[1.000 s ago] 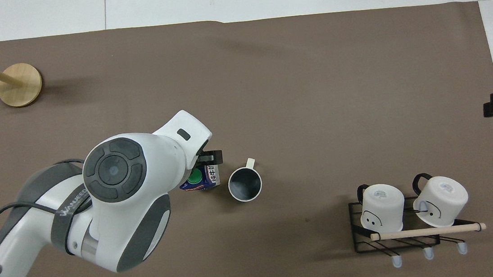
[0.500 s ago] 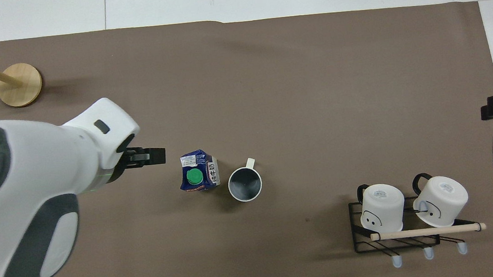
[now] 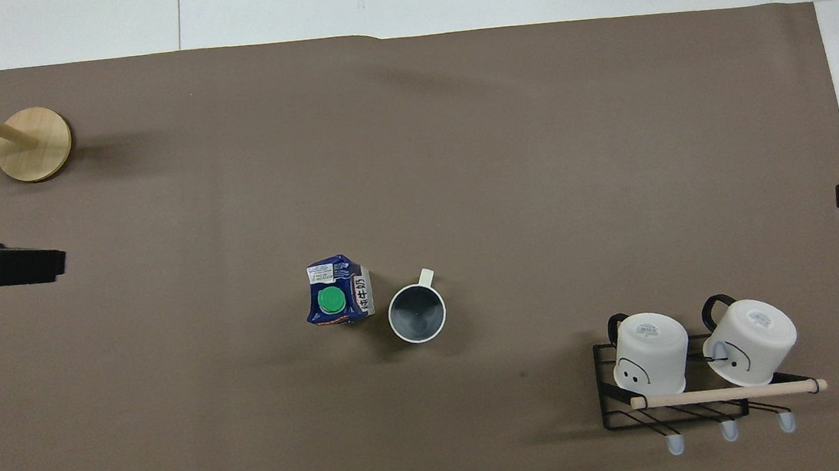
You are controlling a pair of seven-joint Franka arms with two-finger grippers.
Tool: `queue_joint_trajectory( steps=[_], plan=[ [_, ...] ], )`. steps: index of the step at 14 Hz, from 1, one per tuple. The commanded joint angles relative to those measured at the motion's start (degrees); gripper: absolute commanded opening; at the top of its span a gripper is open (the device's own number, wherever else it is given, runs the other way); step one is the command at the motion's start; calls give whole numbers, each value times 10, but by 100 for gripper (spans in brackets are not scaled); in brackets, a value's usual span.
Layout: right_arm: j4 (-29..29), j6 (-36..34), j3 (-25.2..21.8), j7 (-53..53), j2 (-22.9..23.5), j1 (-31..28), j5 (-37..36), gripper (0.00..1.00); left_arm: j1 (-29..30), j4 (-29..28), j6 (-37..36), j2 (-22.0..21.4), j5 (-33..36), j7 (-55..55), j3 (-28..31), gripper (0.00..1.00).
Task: Place cup and milk on table
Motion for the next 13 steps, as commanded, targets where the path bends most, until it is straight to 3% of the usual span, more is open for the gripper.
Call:
queue_joint_trajectory(
  steps=[1, 4, 7, 13],
  plan=[
    [-13, -3, 25, -12, -10, -26, 4, 100, 15, 98, -61, 62, 6, 13, -9, 100],
    [2, -21, 40, -12, -8, -33, 3, 100, 15, 133, -74, 82, 4, 13, -10, 100],
    [8, -24, 42, -12, -8, -33, 6, 100, 13, 98, -73, 59, 3, 8, -12, 100],
    [0, -17, 41, -12, -12, -27, 4, 100, 12, 94, -71, 57, 8, -32, -15, 100]
  ],
)
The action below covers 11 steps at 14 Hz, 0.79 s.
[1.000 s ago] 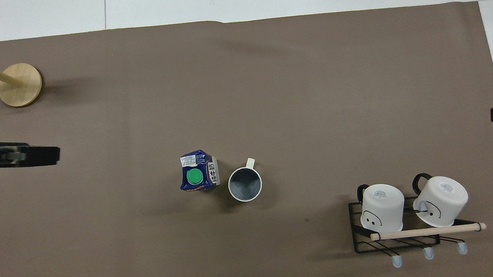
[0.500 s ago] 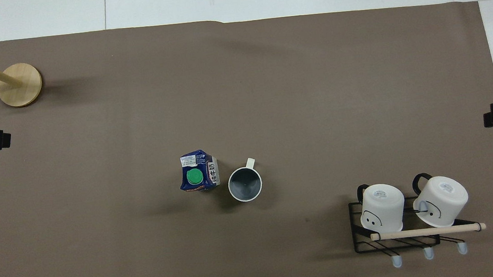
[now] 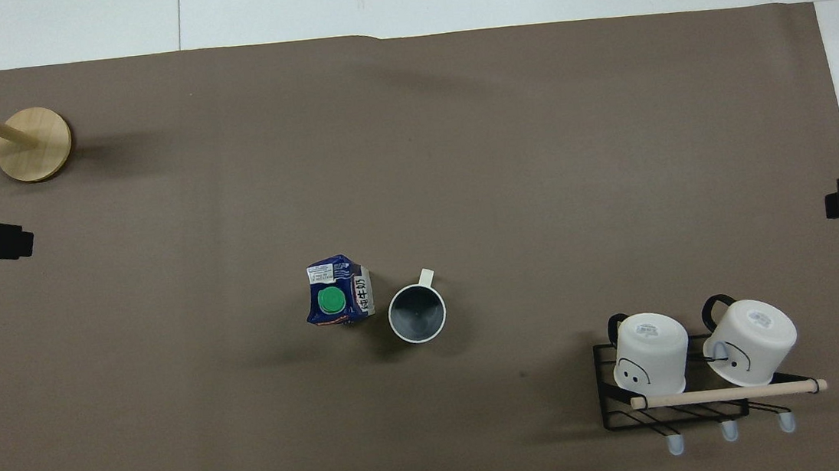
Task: Place cup and milk on table
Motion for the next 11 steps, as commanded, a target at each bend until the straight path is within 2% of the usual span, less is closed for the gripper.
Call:
queue_joint_trajectory(
  steps=[1, 5, 11],
  plan=[
    [-8, 10, 5, -13, -8, -9, 4, 100, 2, -8, -2, -9, 9, -18, 4, 100],
    [-14, 17, 5, -10, -11, -6, 5, 100, 2, -16, -17, -15, 9, -21, 7, 100],
    [-17, 14, 5, -9, -11, -4, 4, 100, 2, -61, -19, -45, 9, -21, 9, 100]
  ],
)
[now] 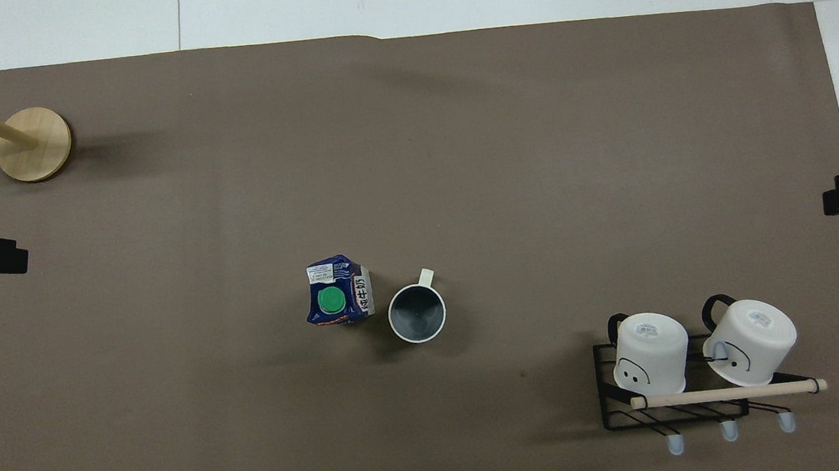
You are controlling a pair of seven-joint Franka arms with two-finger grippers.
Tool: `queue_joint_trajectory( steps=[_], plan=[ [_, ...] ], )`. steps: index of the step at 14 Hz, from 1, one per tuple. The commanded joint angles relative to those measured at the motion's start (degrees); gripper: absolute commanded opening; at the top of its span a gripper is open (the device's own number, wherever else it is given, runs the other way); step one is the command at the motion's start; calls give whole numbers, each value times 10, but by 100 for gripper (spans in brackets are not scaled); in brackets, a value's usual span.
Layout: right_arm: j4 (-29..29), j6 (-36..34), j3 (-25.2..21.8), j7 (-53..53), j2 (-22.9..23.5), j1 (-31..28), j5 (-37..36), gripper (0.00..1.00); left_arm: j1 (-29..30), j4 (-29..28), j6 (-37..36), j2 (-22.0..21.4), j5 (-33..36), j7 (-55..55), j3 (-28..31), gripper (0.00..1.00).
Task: Place cup and milk on table
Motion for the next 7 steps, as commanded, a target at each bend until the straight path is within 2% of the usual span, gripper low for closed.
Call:
queue_joint_trajectory(
  steps=[1, 7],
  plan=[
    [-9, 4, 4, -12, -9, -5, 4, 100, 1, -32, -1, -28, 9, -6, -1, 100],
    [-13, 7, 10, -13, -17, -5, 3, 100, 1, -36, -1, -30, 9, -5, -1, 100]
  ],
)
